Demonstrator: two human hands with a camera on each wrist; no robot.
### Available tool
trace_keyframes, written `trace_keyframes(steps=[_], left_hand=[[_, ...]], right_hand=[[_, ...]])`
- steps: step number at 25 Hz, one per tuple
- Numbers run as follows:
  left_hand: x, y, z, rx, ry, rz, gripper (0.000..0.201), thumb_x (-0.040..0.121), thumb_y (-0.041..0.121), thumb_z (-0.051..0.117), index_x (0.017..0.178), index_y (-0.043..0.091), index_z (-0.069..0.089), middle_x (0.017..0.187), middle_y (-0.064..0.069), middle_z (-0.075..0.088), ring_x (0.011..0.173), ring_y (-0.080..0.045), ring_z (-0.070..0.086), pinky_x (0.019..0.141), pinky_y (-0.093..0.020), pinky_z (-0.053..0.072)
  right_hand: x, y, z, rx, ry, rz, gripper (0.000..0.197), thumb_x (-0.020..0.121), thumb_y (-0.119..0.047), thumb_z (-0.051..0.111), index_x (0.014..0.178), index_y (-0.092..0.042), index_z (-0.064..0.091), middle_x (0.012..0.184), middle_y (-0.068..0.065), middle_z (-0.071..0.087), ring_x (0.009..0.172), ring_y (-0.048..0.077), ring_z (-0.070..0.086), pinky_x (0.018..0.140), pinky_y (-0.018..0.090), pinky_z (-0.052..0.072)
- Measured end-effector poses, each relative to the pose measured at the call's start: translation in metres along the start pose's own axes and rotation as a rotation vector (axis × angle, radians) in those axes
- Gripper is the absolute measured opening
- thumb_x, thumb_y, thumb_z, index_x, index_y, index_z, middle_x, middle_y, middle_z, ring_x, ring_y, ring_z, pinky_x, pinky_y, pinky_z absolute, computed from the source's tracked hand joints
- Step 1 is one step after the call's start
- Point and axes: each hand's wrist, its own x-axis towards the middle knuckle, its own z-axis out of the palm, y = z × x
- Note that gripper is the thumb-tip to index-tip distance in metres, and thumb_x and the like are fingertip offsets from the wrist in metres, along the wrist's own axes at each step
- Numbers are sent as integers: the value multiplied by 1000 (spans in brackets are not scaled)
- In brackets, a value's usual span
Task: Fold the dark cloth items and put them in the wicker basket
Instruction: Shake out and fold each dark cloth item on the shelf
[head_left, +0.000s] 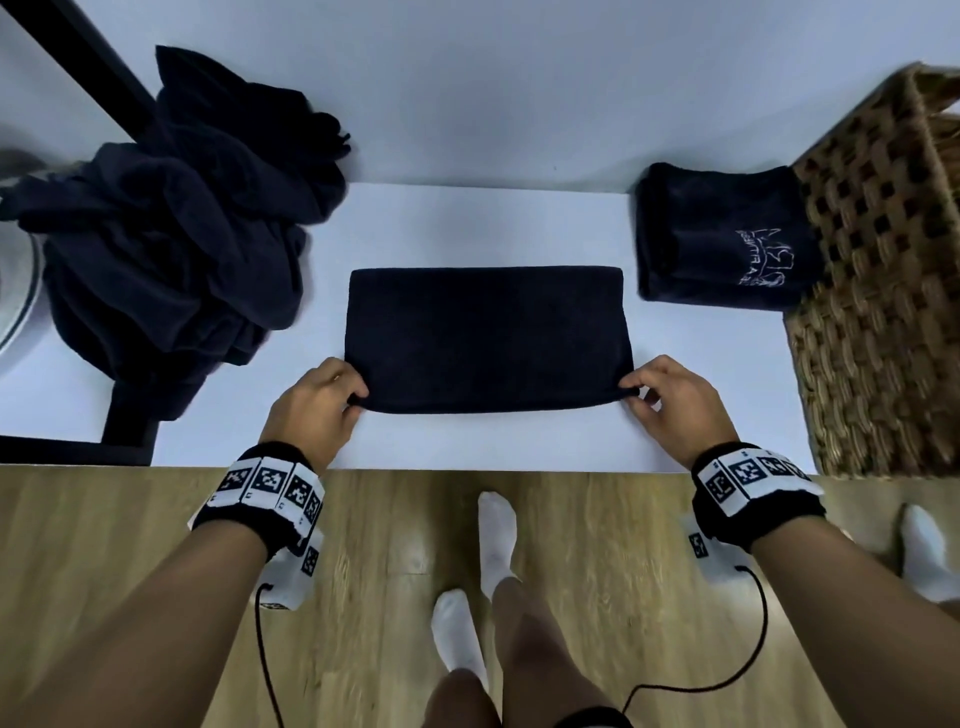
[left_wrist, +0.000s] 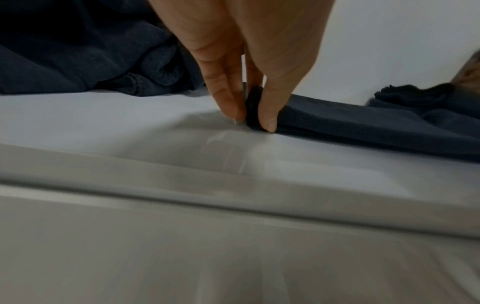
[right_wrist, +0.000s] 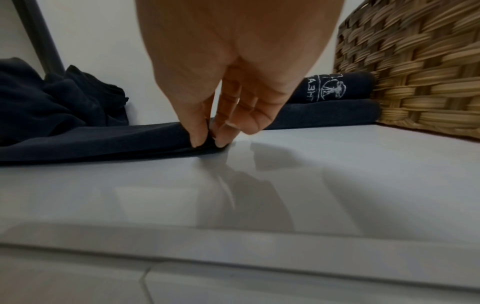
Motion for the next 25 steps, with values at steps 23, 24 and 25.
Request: trace_keyframes(steps=[23,24,25], left_hand=[[9,-5,7,-266,180,-101,21,71,-4,75,79,14,68,87,19,61,72,-21,66,77,-32,54],[4,-6,12,-254,207,-80,16,71,-3,73,81,10,69,89,15,63,72,-22,66,76,-32,54],[2,-5,13,-247,241,-56,14,71,-2,71,82,6,68,91,6,66,71,-23,66,75,-30,53]], right_hand=[[22,17,1,182,130,116,18,81,-12,73,89,-28,73,81,-8,55,70,4,56,66,7,41],[20,18,3,195,157,107,19,80,-11,73,90,-27,74,80,-7,55,69,5,56,65,8,40],[19,17,4,221,195,93,19,80,-10,73,91,-25,74,79,-6,55,69,7,56,64,7,40]])
